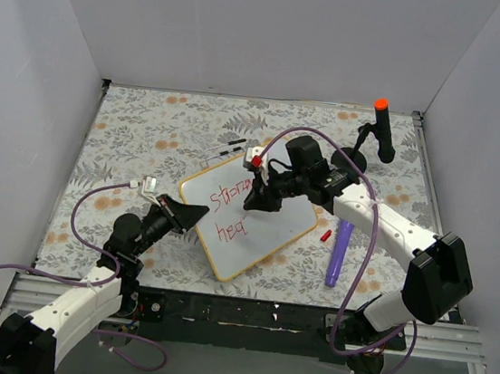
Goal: Write a sentence on the whiteboard
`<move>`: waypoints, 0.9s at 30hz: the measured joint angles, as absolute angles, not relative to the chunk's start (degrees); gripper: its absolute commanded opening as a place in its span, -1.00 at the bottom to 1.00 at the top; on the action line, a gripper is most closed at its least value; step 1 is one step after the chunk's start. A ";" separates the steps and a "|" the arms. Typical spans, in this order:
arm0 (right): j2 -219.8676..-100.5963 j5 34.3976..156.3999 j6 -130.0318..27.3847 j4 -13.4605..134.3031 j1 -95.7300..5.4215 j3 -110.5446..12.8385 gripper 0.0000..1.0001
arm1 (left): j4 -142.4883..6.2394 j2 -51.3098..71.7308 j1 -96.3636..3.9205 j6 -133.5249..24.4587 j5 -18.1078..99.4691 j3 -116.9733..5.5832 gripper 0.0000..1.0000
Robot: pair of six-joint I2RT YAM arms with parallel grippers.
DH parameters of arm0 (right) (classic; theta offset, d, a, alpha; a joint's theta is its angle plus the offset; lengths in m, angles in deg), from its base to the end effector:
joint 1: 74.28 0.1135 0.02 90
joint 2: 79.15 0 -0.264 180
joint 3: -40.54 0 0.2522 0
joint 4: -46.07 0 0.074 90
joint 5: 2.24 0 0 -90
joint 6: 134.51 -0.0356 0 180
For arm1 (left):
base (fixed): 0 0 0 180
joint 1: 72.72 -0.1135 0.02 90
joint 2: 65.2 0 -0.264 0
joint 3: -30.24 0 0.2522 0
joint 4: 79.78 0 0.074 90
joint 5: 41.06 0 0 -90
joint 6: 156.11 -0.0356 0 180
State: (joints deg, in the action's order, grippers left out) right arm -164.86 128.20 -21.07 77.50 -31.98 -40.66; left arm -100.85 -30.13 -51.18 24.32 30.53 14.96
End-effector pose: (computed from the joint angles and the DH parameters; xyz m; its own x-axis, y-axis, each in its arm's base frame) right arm 0.2311 0.2415 0.2976 -0.0400 -0.4457 -0.8943 -0.9990 0.0351 0.0272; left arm 0.1345 -0.0652 0.1822 -0.6422 -0.7666 0.0004 0.0160 -0.0140 -0.9998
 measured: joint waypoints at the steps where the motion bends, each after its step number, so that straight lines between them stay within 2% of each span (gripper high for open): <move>1: -165.04 128.05 -21.22 77.50 -31.98 -40.72 -0.97 | -100.87 -30.04 -51.18 24.36 30.53 14.96 -1.00; 27: -167.68 128.58 -21.90 77.74 -31.98 -40.05 -0.97 | -100.72 -30.00 -51.20 24.74 31.12 14.98 -1.00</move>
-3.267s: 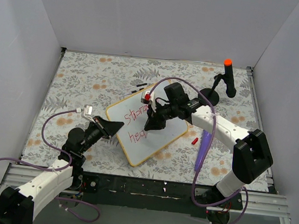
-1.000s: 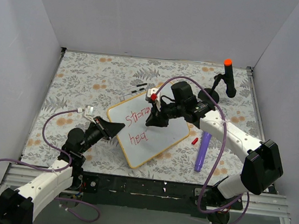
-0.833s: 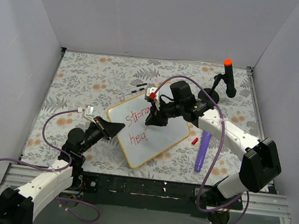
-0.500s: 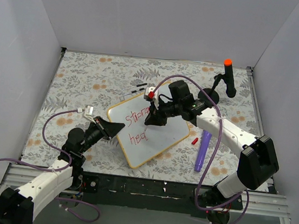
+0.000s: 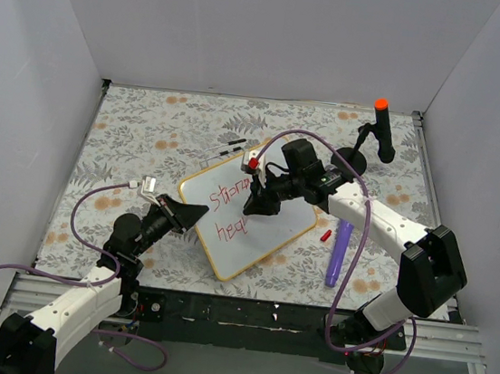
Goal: Write a sentence on the whiteboard
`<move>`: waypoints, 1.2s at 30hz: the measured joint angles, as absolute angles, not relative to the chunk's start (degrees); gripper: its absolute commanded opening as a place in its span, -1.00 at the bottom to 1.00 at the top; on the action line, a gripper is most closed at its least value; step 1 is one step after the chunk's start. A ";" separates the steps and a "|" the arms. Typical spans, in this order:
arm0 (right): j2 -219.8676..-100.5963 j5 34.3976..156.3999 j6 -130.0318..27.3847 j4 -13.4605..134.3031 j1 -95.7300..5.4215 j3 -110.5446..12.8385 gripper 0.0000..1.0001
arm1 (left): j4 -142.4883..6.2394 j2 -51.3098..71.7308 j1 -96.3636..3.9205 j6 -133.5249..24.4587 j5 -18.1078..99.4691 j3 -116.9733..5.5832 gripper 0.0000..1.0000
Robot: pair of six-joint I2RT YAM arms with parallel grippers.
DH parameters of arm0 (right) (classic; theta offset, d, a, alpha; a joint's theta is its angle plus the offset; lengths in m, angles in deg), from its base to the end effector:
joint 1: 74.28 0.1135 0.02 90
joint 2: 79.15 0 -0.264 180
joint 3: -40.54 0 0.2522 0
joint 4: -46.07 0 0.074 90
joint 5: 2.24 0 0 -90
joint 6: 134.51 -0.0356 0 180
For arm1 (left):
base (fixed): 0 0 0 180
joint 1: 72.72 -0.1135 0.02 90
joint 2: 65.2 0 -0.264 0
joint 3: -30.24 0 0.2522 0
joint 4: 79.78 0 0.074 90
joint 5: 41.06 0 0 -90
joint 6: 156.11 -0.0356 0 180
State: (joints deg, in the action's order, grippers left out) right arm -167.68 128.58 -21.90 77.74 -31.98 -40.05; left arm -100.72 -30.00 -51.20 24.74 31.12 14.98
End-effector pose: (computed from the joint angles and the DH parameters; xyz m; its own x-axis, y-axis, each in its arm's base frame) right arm 0.2364 0.2466 0.2782 -0.0963 -0.4810 -0.8714 -0.9953 0.0389 0.0885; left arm 0.1348 -0.0649 0.1816 -0.6340 -0.7732 0.0095 0.0068 -0.0179 -0.9998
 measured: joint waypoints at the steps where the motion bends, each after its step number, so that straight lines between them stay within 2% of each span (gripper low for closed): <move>1: -167.68 128.64 -21.85 77.85 -31.98 -40.00 -0.97 | -100.72 -30.00 -51.20 24.76 31.14 14.98 -1.00; 36: -167.99 126.24 -21.61 79.31 -32.81 -42.84 -0.97 | -100.78 -30.04 -51.20 24.74 31.16 14.98 -1.00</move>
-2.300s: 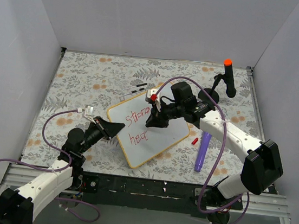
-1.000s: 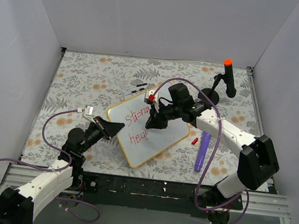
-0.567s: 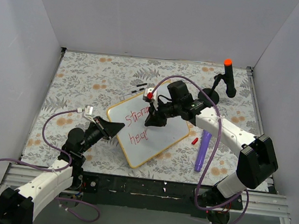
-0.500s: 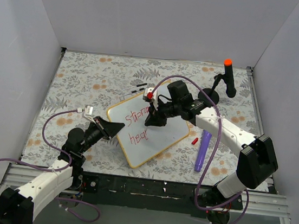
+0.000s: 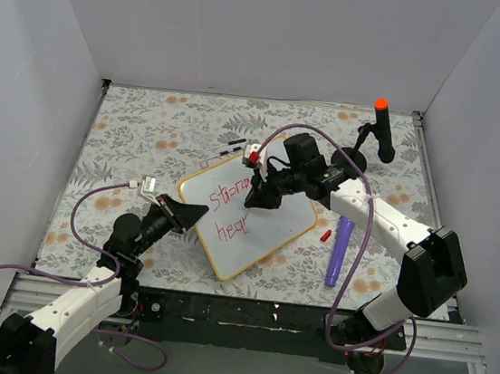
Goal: Write a sentence on the whiteboard
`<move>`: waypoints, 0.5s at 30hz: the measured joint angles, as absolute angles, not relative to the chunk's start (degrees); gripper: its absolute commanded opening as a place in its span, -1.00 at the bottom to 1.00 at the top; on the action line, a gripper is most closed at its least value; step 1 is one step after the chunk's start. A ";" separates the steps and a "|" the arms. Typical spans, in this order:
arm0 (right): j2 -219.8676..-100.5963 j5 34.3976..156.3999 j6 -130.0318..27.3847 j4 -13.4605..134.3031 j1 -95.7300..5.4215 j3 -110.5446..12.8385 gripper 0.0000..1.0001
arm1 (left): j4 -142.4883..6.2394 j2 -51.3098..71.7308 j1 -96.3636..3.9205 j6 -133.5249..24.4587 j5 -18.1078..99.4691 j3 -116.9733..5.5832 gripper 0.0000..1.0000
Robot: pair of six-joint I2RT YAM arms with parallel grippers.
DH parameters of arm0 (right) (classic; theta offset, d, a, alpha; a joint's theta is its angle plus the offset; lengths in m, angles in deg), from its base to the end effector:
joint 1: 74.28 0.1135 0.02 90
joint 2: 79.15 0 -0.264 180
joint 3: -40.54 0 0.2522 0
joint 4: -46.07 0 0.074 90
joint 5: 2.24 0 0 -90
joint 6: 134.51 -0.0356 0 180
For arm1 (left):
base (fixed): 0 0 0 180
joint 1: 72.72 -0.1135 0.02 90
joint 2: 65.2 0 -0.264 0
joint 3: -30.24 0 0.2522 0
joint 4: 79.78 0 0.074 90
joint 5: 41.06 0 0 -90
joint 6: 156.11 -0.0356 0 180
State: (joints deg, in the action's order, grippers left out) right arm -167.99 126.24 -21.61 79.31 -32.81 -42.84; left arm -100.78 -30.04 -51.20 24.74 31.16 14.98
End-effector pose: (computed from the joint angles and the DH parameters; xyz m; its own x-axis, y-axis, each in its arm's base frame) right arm 0.2440 0.2452 0.2898 -0.0883 -0.4845 -0.8703 -0.9950 0.0830 0.0547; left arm 0.1348 -0.0648 0.1818 -0.6335 -0.7737 0.0090 0.0085 -0.0185 -0.9998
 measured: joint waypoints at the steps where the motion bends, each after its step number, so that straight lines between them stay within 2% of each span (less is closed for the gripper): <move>1: -167.70 126.24 -21.55 79.31 -32.83 -42.78 -0.97 | -100.81 -30.04 -51.20 24.74 31.14 14.98 -1.00; 15: -166.79 125.54 -20.76 78.90 -33.03 -42.76 -0.97 | -100.98 -30.04 -51.18 24.71 30.88 14.98 -1.00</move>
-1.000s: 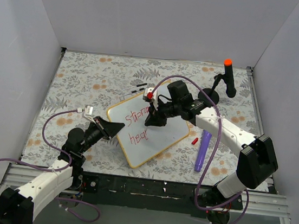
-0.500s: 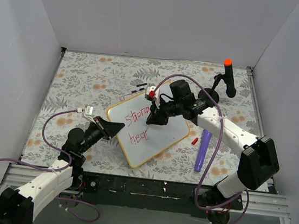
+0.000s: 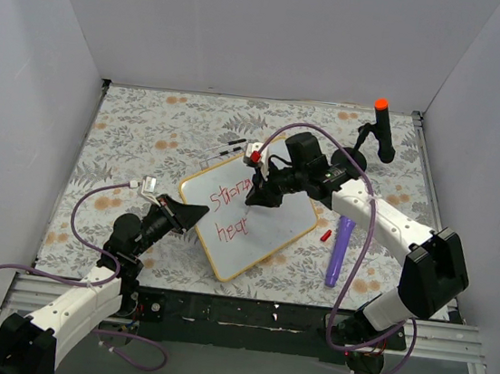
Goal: Write a sentence on the whiteboard
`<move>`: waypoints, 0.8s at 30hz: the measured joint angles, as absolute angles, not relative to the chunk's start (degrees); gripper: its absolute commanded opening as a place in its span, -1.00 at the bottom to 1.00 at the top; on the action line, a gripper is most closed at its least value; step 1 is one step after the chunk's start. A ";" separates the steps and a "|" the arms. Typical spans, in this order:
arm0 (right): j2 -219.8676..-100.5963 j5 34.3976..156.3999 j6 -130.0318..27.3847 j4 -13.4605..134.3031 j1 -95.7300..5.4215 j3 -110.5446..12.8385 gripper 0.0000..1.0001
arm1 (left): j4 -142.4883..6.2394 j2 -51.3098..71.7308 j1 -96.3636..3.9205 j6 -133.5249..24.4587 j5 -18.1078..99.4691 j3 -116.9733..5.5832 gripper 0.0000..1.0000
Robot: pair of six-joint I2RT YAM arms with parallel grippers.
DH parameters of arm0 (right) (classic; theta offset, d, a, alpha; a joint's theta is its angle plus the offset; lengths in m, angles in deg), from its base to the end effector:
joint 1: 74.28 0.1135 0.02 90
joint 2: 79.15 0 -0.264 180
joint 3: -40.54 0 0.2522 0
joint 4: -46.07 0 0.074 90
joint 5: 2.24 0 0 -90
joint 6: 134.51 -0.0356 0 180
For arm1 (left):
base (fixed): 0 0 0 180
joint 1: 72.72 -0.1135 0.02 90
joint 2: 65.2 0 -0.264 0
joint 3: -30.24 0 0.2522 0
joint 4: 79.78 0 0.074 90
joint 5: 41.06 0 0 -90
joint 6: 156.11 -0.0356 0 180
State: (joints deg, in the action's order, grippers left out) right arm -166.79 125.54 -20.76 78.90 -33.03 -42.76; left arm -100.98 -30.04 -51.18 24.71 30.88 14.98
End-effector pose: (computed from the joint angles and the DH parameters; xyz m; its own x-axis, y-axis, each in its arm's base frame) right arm 0.2427 0.2419 0.2965 -0.0581 -0.4743 -0.8784 -0.9959 0.0889 0.0179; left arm 0.1347 -0.0650 0.1821 -0.6376 -0.7703 0.0073 0.0120 -0.0194 -0.9997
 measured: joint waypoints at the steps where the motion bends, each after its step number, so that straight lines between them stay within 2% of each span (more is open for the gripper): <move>1: -166.94 125.49 -20.78 78.87 -33.03 -42.76 -0.97 | -100.98 -30.04 -51.18 24.71 30.88 14.98 -1.00; 24: -167.75 124.34 -22.27 78.87 -35.32 -42.76 -0.97 | -100.81 -30.02 -51.18 24.74 31.18 14.98 -1.00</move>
